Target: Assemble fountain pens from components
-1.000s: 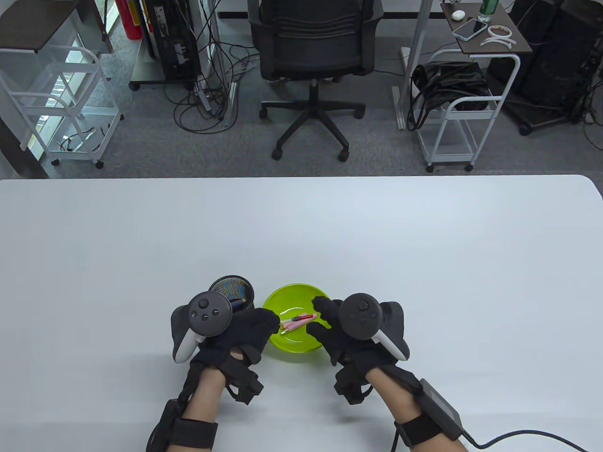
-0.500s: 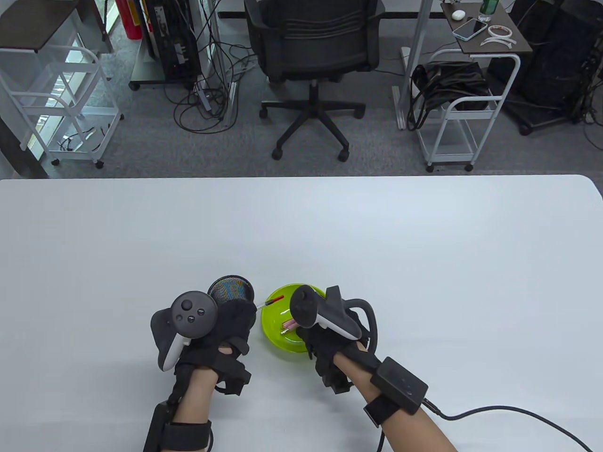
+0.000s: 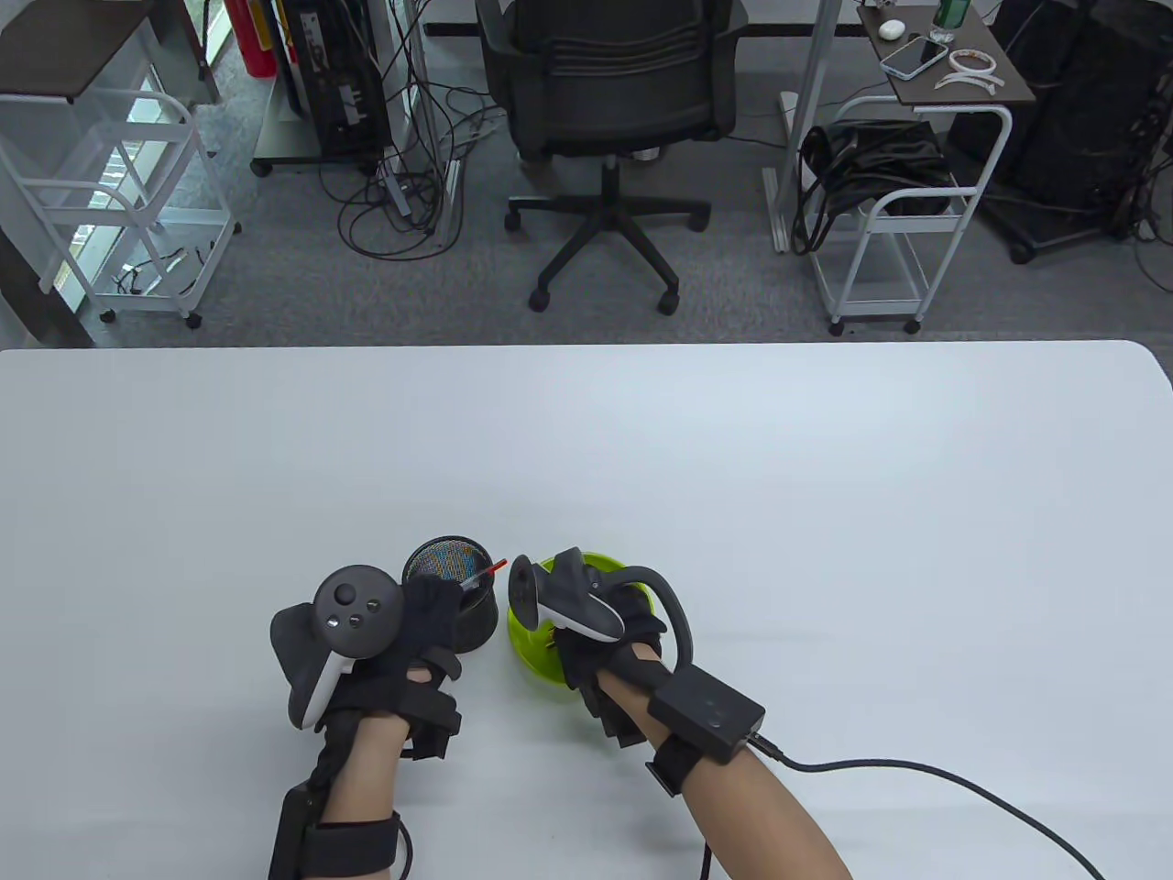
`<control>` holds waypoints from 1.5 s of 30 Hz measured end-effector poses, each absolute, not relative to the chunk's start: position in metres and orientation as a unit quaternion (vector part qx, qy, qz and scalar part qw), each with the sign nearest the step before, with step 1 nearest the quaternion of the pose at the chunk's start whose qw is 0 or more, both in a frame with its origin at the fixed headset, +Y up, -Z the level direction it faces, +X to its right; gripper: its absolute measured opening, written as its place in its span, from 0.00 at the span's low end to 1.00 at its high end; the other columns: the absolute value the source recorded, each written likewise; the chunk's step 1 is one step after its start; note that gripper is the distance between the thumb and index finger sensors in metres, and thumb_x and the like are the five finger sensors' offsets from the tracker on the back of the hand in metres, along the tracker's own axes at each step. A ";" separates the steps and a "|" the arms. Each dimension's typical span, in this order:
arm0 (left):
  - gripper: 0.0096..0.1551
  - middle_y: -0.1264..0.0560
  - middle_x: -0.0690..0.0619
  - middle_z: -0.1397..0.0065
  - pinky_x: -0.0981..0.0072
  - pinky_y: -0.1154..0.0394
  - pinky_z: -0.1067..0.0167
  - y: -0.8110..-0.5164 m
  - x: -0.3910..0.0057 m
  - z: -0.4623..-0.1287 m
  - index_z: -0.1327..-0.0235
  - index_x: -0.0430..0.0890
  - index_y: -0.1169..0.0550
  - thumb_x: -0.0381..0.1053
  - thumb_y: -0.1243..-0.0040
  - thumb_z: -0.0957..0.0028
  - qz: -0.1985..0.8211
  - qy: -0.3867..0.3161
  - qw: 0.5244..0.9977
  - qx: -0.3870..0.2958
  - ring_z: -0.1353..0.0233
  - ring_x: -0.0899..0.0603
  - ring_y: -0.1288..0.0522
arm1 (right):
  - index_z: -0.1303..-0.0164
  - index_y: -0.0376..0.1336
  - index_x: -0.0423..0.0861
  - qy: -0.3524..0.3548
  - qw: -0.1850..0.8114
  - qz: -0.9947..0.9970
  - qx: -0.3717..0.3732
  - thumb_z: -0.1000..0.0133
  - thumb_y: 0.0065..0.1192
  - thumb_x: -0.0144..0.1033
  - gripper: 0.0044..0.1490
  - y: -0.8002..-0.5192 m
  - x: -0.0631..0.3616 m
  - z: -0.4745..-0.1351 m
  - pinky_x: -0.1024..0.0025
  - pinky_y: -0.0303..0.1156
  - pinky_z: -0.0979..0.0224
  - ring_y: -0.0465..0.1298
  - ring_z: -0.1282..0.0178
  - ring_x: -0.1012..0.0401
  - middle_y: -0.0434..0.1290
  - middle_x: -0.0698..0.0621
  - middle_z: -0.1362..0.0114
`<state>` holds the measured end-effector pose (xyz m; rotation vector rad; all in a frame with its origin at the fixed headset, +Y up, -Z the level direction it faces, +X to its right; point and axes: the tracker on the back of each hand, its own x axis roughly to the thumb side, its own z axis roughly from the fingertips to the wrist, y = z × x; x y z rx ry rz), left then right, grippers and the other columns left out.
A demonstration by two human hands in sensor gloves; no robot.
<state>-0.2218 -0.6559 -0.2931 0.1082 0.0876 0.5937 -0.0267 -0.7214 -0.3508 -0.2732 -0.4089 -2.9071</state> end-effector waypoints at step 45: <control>0.28 0.17 0.51 0.67 0.50 0.19 0.68 -0.661 -0.222 -0.295 0.53 0.37 0.14 0.57 0.45 0.44 0.346 0.036 0.938 0.005 0.69 0.48 0.17 | 0.40 0.73 0.50 -0.127 0.125 -0.974 -0.138 0.52 0.75 0.44 0.29 -0.708 -0.020 -0.352 0.63 0.77 0.73 0.83 0.64 0.59 0.80 0.46 0.41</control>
